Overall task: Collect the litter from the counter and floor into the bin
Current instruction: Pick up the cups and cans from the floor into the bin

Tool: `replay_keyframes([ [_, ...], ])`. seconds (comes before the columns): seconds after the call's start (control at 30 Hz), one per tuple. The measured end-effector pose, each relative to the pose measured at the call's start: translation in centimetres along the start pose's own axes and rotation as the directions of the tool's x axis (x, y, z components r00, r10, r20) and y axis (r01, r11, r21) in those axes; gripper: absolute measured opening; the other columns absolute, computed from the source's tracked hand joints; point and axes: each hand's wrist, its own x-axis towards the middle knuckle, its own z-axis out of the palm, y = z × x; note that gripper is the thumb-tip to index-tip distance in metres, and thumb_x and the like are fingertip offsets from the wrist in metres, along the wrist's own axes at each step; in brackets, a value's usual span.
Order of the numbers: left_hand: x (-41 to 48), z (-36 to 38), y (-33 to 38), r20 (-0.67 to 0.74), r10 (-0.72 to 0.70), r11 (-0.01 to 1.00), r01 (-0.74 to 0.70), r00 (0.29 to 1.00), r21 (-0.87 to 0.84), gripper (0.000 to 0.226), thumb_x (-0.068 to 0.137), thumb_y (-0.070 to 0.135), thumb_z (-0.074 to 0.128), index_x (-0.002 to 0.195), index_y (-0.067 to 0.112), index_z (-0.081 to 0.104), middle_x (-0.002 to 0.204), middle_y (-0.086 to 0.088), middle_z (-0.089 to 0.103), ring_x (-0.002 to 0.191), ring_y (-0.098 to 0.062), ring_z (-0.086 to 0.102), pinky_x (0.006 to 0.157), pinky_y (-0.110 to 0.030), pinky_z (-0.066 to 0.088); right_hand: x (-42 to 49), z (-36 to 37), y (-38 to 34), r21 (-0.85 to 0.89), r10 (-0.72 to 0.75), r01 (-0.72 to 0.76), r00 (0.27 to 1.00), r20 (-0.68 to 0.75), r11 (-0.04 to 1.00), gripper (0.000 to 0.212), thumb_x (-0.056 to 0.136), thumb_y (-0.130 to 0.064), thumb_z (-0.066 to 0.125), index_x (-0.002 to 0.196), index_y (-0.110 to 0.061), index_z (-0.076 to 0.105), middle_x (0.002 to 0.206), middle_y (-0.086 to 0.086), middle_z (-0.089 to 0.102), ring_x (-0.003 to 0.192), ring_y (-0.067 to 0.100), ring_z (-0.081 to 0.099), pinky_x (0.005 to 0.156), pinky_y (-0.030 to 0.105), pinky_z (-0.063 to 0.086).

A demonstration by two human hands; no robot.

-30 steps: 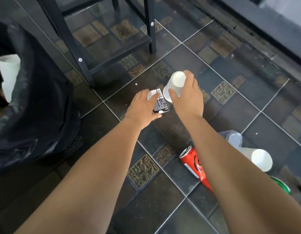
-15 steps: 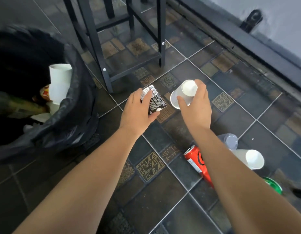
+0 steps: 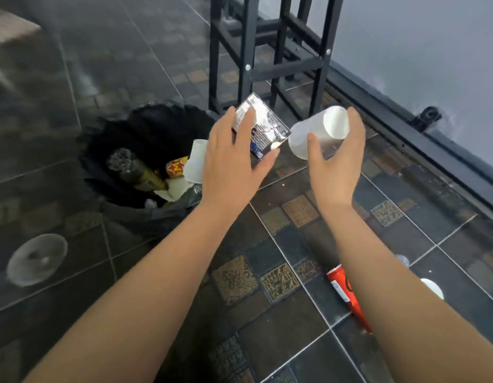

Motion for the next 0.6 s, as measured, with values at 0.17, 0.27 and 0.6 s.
replay_keyframes([
  [0.17,-0.5,-3.6,-6.7,-0.014,-0.222,0.962,0.221,0.975,0.160,0.069,0.091,0.057,0.049,0.146,0.018,0.035,0.149,-0.014,0.035,0.137,-0.031,0.030,0.110,-0.044,0.034,-0.7,4.2,-5.4,0.131,-0.174,0.155,0.973,0.149,0.979,0.070,0.091,-0.029,0.064,0.150,-0.017,0.029,0.152,0.001,0.035,0.137,0.010,0.033,0.103,0.000,0.024],
  [0.27,-1.7,-5.4,-10.6,0.018,-0.369,0.898,0.351,0.929,0.264,0.070,0.090,0.058,0.050,0.145,0.018,0.035,0.147,-0.015,0.036,0.135,-0.033,0.030,0.108,-0.046,0.035,-2.2,7.5,-7.6,0.146,-0.237,0.201,0.922,0.307,0.969,0.069,0.092,-0.030,0.063,0.150,-0.018,0.029,0.152,-0.001,0.035,0.138,0.010,0.032,0.098,-0.002,0.021],
  [0.6,-3.3,-8.1,-16.6,0.116,-0.423,0.860,0.358,0.898,0.364,0.072,0.092,0.067,0.031,0.147,0.021,0.036,0.157,-0.015,0.024,0.146,-0.030,0.016,0.118,-0.044,0.003,-4.2,13.9,-6.8,-0.074,-0.245,0.355,0.766,0.594,0.932,0.057,0.095,-0.045,0.052,0.145,-0.021,0.039,0.149,-0.003,0.044,0.139,0.015,0.038,0.118,0.048,0.021],
])
